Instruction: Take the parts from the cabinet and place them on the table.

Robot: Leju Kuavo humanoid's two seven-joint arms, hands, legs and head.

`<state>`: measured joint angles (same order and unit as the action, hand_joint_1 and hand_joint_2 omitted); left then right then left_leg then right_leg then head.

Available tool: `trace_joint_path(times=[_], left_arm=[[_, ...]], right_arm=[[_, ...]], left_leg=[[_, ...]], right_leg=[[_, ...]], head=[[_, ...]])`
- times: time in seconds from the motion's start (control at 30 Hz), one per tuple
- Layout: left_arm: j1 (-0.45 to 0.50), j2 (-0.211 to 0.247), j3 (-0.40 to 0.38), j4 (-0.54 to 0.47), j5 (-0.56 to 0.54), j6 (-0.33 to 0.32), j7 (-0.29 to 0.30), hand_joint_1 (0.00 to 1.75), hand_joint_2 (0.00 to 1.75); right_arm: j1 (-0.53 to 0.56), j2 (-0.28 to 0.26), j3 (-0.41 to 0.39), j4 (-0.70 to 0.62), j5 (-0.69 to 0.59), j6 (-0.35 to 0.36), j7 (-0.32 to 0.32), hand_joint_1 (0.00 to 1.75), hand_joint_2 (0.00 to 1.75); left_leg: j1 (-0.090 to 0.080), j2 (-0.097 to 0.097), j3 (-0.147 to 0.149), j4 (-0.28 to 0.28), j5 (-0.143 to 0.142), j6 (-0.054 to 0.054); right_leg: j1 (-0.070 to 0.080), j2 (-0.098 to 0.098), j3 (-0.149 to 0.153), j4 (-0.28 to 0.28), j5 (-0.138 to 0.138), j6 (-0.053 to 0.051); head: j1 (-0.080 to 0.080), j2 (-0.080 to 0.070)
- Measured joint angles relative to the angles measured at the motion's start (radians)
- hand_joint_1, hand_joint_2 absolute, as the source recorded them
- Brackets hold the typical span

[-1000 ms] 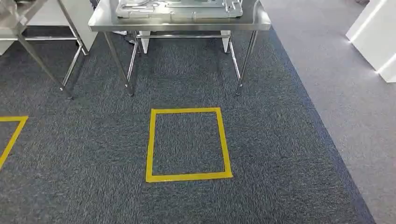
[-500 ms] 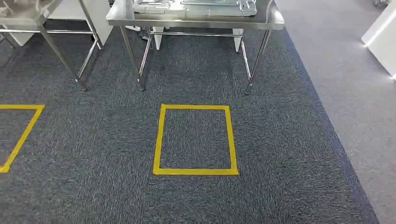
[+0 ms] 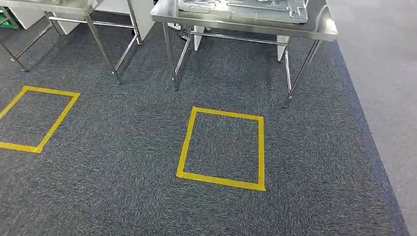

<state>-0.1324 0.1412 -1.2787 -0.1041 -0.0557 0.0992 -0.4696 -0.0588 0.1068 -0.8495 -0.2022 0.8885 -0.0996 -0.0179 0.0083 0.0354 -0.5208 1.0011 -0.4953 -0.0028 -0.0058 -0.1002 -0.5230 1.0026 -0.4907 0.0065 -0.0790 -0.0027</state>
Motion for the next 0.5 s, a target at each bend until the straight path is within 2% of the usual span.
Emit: trace_joint_path(times=[0.03,0.07,0.1,0.13,0.17,0.2,0.23,0.27,0.3,0.33,0.37,0.4,0.43,0.47,0.5], left_arm=[[0.002,0.000,0.000,0.000,0.000,-0.001,0.000,0.00,0.00],[0.002,0.001,0.000,0.000,0.000,-0.001,0.000,0.00,0.00],[0.001,0.002,0.000,0.000,0.000,-0.001,0.000,0.00,0.00],[0.000,0.002,0.000,0.000,0.000,-0.001,0.000,0.00,0.00],[-0.001,0.002,0.000,0.000,0.000,-0.001,0.000,0.00,0.00],[-0.001,0.002,0.000,0.000,0.000,-0.001,0.000,0.00,0.00],[0.000,0.002,0.000,0.000,0.000,-0.001,0.000,0.00,0.00],[0.001,0.002,0.000,0.000,0.000,-0.001,0.000,0.00,0.00],[0.002,0.002,0.000,0.000,0.000,-0.001,0.000,0.00,0.00],[0.001,0.002,0.000,0.000,0.000,-0.001,0.000,0.00,0.00],[0.000,0.002,0.000,0.000,0.000,-0.001,0.000,0.00,0.00],[0.000,0.000,-0.001,0.000,0.000,-0.001,-0.001,0.00,0.00],[-0.004,-0.002,-0.002,0.000,0.000,-0.001,0.000,0.00,0.00],[-0.006,0.000,-0.002,0.000,0.000,0.000,-0.001,0.00,0.00],[-0.004,0.000,-0.002,0.000,0.000,0.000,-0.001,0.00,0.00]], right_arm=[[-0.002,0.000,0.000,0.000,0.000,0.000,0.000,0.00,0.00],[-0.002,0.001,0.000,0.000,0.000,0.000,0.000,0.00,0.00],[-0.001,0.001,0.000,0.000,0.000,-0.001,0.000,0.00,0.00],[0.000,0.001,0.000,0.000,0.000,-0.001,0.000,0.00,0.00],[0.001,0.001,0.000,0.000,0.000,-0.001,0.000,0.00,0.00],[0.003,0.001,-0.001,0.001,0.000,-0.001,0.000,0.00,0.00],[0.003,0.001,-0.001,0.001,0.000,-0.001,0.000,0.00,0.00],[0.004,0.001,-0.001,0.001,0.000,-0.001,0.000,0.00,0.00],[0.005,0.001,-0.001,0.001,0.000,-0.001,0.000,0.00,0.00],[0.006,0.001,-0.001,0.001,0.000,-0.001,0.000,0.00,0.00],[0.006,0.001,-0.001,0.001,0.000,-0.001,-0.002,0.00,0.00],[0.008,0.000,-0.002,0.001,0.000,-0.001,-0.002,0.00,0.00],[0.009,0.000,-0.004,0.001,0.000,-0.001,-0.002,0.00,0.00],[0.006,0.000,-0.005,0.001,0.000,-0.001,-0.003,0.00,0.00],[0.004,0.000,-0.005,0.001,0.000,0.000,-0.003,0.00,0.00]], left_leg=[[-0.001,-0.009,-0.003,-0.002,0.004,0.007],[0.005,-0.016,0.002,-0.007,0.012,0.018],[0.005,-0.023,-0.004,-0.007,0.016,0.023],[0.005,-0.030,-0.009,-0.007,0.019,0.028],[0.003,-0.038,-0.014,-0.006,0.021,0.030],[0.001,-0.048,-0.018,-0.006,0.024,0.031],[-0.001,-0.060,-0.021,-0.005,0.026,0.031],[-0.003,-0.073,-0.021,-0.004,0.026,0.030],[-0.004,-0.086,-0.021,-0.003,0.027,0.030],[-0.006,-0.101,-0.019,-0.003,0.027,0.029],[-0.007,-0.113,-0.018,-0.003,0.028,0.027],[-0.003,-0.122,-0.021,-0.003,0.030,0.025],[-0.007,-0.131,-0.027,0.003,0.032,0.019],[0.000,-0.143,-0.036,0.001,0.037,0.010],[0.004,-0.156,-0.040,-0.001,0.040,0.003]], right_leg=[[-0.002,-0.007,0.001,0.000,0.001,0.005],[-0.007,0.004,-0.002,0.008,-0.010,0.014],[-0.009,0.050,-0.015,0.039,-0.043,0.019],[-0.010,0.078,-0.044,0.106,-0.090,0.020],[-0.010,0.089,-0.080,0.188,-0.133,0.022],[-0.009,0.092,-0.114,0.265,-0.163,0.022],[-0.009,0.093,-0.136,0.316,-0.172,0.020],[-0.008,0.095,-0.132,0.309,-0.153,0.016],[-0.007,0.097,-0.107,0.259,-0.115,0.011],[-0.007,0.108,-0.065,0.172,-0.063,0.004],[-0.005,0.135,-0.022,0.078,-0.017,-0.005],[-0.006,0.198,0.004,0.022,-0.015,-0.017],[-0.007,0.209,0.003,0.006,-0.011,-0.018],[-0.003,0.193,0.003,0.005,-0.014,-0.017],[0.000,0.186,0.002,0.004,-0.014,-0.018]], head=[[0.000,0.000],[0.000,0.000],[0.000,0.000],[0.000,0.000],[0.000,0.000],[0.000,0.000],[0.000,0.000],[0.000,0.000],[0.000,0.000],[0.000,0.000],[0.000,0.000],[0.000,0.000],[0.000,0.000],[0.000,0.000],[0.000,0.000]])
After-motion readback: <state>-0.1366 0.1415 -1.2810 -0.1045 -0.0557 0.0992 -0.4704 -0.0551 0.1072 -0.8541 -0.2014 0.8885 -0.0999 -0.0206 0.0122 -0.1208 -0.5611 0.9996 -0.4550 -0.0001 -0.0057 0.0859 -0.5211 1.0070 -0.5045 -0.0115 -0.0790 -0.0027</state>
